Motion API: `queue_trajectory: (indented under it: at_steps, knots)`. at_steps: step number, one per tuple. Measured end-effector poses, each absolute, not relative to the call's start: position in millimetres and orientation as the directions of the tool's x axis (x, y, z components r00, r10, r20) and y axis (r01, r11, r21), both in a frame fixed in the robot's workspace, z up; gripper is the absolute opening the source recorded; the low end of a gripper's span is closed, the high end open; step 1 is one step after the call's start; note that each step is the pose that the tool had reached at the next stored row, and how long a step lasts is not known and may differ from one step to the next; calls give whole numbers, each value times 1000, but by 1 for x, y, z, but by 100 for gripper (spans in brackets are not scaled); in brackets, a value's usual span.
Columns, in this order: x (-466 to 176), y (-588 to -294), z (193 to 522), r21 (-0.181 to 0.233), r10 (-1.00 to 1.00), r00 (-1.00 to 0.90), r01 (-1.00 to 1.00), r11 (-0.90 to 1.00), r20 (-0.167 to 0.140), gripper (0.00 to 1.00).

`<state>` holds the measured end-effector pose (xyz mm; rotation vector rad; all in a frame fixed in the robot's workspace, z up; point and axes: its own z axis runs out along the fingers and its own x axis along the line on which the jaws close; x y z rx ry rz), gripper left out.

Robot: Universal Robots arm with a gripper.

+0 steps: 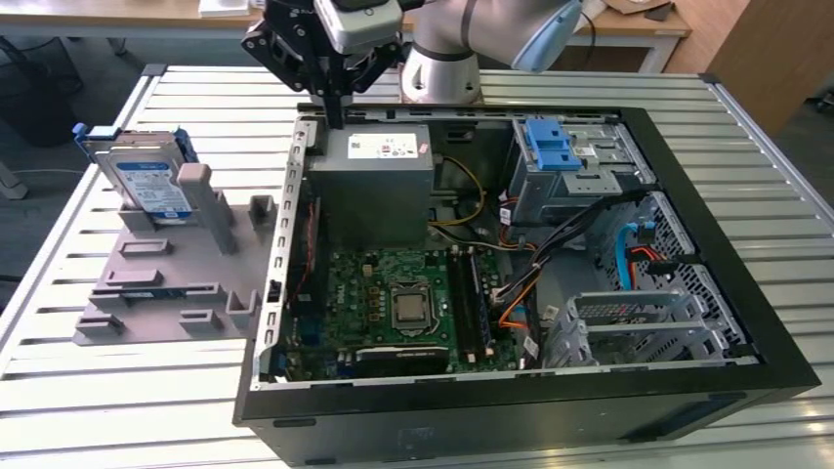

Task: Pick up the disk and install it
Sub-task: 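Reach for the disk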

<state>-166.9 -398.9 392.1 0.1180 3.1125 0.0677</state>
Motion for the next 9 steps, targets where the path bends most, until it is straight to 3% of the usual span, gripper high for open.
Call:
queue_trajectory:
  at_steps: [9]
  knots:
    - [-170,-399,392,44,76,-997,75,996,-24,11]
